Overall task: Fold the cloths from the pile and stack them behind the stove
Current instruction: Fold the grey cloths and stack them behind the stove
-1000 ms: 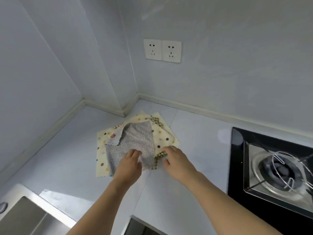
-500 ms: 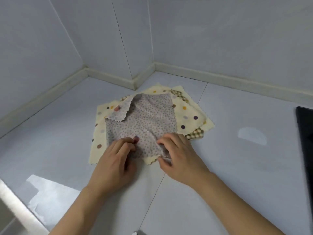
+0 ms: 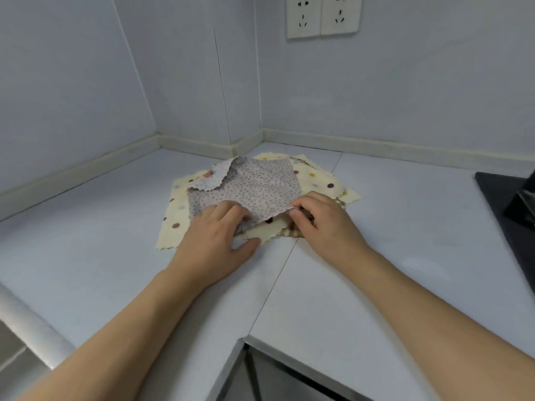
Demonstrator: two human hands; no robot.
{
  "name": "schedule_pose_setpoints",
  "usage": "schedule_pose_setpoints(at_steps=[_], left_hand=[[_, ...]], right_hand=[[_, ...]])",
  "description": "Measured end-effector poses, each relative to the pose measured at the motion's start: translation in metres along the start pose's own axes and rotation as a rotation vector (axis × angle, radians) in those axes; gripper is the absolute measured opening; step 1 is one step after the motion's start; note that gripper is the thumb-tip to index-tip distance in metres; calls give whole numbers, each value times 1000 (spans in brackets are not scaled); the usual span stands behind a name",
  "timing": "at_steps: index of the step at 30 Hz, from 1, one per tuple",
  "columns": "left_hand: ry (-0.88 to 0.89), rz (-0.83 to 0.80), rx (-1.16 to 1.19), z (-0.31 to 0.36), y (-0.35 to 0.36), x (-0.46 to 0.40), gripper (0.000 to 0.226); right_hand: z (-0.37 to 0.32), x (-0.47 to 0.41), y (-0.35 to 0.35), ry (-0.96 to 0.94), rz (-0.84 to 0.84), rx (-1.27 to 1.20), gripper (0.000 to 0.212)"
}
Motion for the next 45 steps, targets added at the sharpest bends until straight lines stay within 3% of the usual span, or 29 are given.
schedule_pose_setpoints(at_steps=[5,11,17,23,31,37,45], left_hand=[[67,135,-47,11,-1,-3,21],[-115,158,-33,-10,2,-8,29],[-166,195,43,-15,2,-11,12],[-241,205,93,-12,-19,0,15],[-139,307,96,46,-146,2,20],[-25,249,424,101,-224,29,21],[-40,147,459,152,-231,12,21]], right_hand=[[-7,2,-5,-14,40,50,17],[-5,-1,-7,-14,125,108,16],[-5,0,-8,-75,222,239,23],[-31,9,-15,-168,170,471,23],[-125,21,-130,-159,330,487,15],[-178,75,-238,-78,410,562,18],[-164,109,-296,112,278,643,21]])
Point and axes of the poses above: each hand's wrist, its own x-axis away from the middle knuckle, its own y-axis out of the palm, z = x × y, the point moved 5 cm from there along -x, towards the middle knuckle, and after that the axes turned 1 degree about x, right-handed, at the moved point
